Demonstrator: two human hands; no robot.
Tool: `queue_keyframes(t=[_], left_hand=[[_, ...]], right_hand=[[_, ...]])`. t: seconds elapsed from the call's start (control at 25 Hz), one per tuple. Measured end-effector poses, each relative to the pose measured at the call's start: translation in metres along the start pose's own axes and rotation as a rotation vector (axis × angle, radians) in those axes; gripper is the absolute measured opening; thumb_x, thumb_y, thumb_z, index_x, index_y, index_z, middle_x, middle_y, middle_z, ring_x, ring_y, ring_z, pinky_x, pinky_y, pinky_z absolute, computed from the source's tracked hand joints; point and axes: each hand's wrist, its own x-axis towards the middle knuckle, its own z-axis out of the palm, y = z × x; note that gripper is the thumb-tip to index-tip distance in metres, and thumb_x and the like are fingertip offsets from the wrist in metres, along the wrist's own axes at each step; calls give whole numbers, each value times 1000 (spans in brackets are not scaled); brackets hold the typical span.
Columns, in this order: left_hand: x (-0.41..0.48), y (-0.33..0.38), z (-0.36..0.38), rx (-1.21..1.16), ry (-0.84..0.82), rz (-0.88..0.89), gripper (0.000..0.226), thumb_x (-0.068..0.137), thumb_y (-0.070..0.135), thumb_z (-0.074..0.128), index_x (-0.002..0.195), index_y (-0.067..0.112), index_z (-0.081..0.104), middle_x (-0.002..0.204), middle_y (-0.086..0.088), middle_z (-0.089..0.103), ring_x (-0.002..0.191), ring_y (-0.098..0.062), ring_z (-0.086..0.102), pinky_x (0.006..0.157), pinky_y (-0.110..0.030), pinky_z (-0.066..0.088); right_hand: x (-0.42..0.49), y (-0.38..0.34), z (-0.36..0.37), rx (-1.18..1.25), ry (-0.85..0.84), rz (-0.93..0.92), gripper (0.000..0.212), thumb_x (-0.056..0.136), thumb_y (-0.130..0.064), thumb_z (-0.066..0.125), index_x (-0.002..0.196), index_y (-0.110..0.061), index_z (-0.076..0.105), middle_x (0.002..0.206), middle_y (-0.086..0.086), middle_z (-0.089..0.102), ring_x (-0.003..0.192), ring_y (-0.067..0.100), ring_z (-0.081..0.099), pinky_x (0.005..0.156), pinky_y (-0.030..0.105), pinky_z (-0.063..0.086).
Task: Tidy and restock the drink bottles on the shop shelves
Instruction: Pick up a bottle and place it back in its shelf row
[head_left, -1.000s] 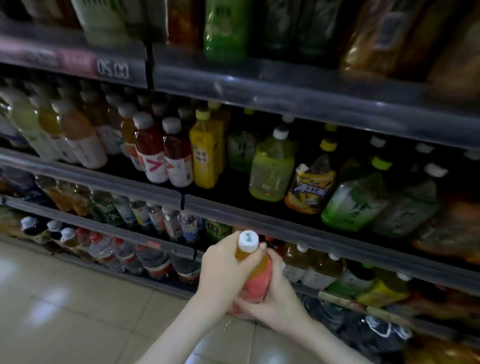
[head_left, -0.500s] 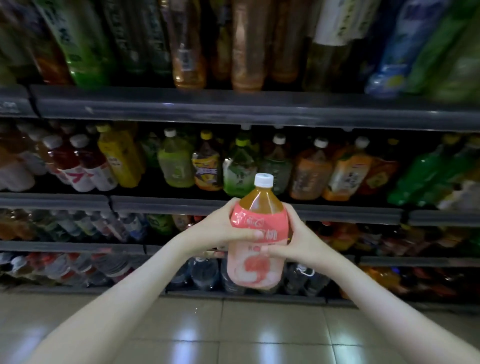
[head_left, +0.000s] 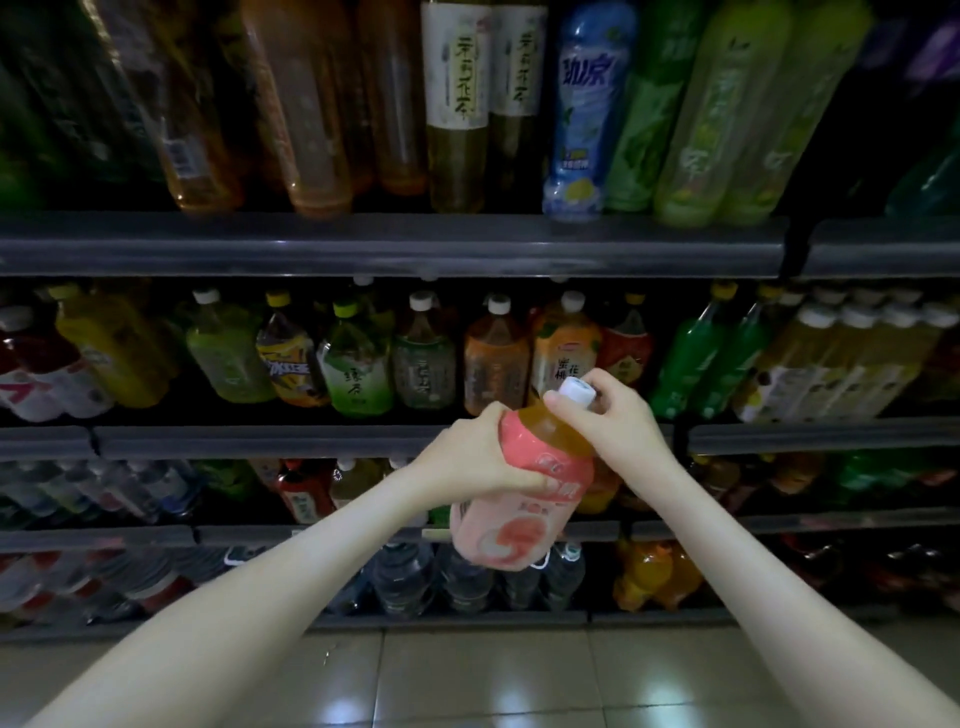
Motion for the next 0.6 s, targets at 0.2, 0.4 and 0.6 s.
queue_keyframes(t=[0.2, 0.4, 0.6], left_hand=[[42, 10, 21, -114, -113, 60, 88, 65, 58, 78, 134, 27, 32, 124, 8, 54, 108, -9, 56, 92, -34, 52], [107, -3, 26, 181, 203, 261, 80, 91, 57, 47, 151, 16, 13, 158, -7, 10, 145, -20, 6, 119, -40, 11], [163, 4, 36, 364, 379, 274, 90, 91, 25, 56, 148, 1, -8, 157, -19, -4, 145, -30, -7, 119, -42, 0]], right_hand=[[13, 16, -24, -55, 157, 6, 32, 87, -31, 64, 74, -11, 44, 61, -4, 44, 52, 9, 38, 46, 17, 29], [18, 40, -40, -59, 350, 36, 32, 88, -31, 65, 79, -9, 44, 63, -2, 47, 54, 10, 42, 50, 23, 32], [30, 50, -61, -39, 543, 71, 30, 88, -30, 65, 76, -14, 43, 65, -2, 50, 60, 13, 49, 51, 27, 34]])
